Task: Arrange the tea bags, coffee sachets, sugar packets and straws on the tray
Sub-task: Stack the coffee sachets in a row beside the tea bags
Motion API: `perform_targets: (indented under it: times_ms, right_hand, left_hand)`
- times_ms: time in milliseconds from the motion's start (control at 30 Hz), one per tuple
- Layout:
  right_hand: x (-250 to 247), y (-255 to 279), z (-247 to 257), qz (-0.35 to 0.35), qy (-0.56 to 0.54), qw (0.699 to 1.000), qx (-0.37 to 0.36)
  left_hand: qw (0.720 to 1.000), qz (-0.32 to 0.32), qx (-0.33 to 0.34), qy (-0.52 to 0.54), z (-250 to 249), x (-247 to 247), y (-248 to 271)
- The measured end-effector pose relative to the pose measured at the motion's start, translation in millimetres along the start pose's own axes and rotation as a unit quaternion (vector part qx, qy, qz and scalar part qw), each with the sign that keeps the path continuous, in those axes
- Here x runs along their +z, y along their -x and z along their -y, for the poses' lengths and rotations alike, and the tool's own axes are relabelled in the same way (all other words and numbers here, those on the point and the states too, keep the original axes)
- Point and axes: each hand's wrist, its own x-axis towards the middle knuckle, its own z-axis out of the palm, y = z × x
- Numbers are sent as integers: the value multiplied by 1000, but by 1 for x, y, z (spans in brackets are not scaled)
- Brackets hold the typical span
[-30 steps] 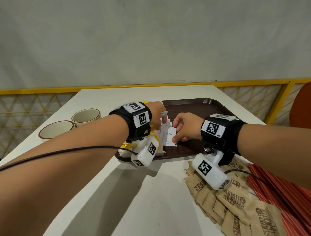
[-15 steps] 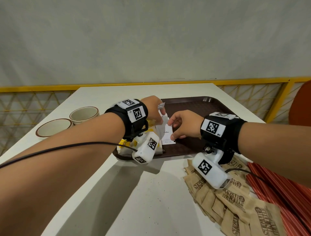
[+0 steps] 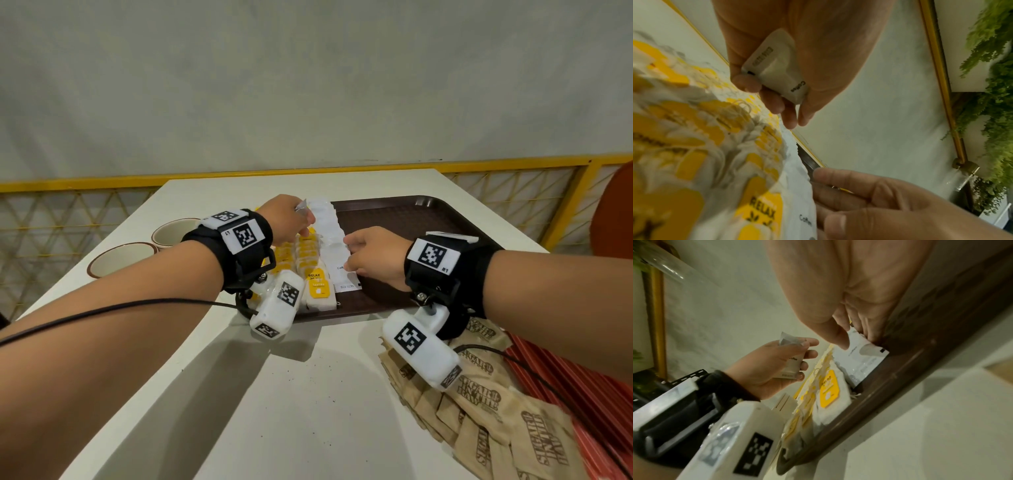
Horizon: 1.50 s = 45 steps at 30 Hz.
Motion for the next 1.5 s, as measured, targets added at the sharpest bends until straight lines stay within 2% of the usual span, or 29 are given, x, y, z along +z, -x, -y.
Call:
perform_targets:
  times_ms: [133,433,500,567,633,700,767,867,1067,1167,1333,1500]
  right_hand:
    - [1,-6,1,-18,28,999,-4]
    - [-6,-7,1,-24,27,999,-10]
    - [-10,-2,4,-40,3,999,-23]
    - [-13,8,13,-41,-57,996,-49]
    - [-15,20,23,-4,-145,987,-65]
    - [-17,32,30,39,-197,977,-72]
    - [-20,40,32,39,-206,975,-69]
    - [-25,44,26,1,-169,984,-47]
    - [-29,40,2,-35,-127,991,-19]
    - [-25,37,-6,-37,-108,993,-5]
    - [-23,36,-16,-41,-50,998,9]
    - [-22,38,-19,-26,-71,997,28]
  left_hand:
    - [1000,7,9,-8,2,-1,2]
    - [994,3,20,110,8,3,7]
    - [980,13,27,197,7,4,9]
    - [954,27,53,295,4,6,11]
    - [931,49,80,353,-1,9,13]
    - [922,90,103,363,-5,14,14]
    - [933,117,110,322,-7,20,14]
    - [961,98,99,238,-8,24,17]
    - [979,100,92,152,-5,15,20]
    - [990,91,85,72,-7,16,18]
    - [989,115,86,-47,-19,18,13]
    - [966,117,123,-195,-24,25,7]
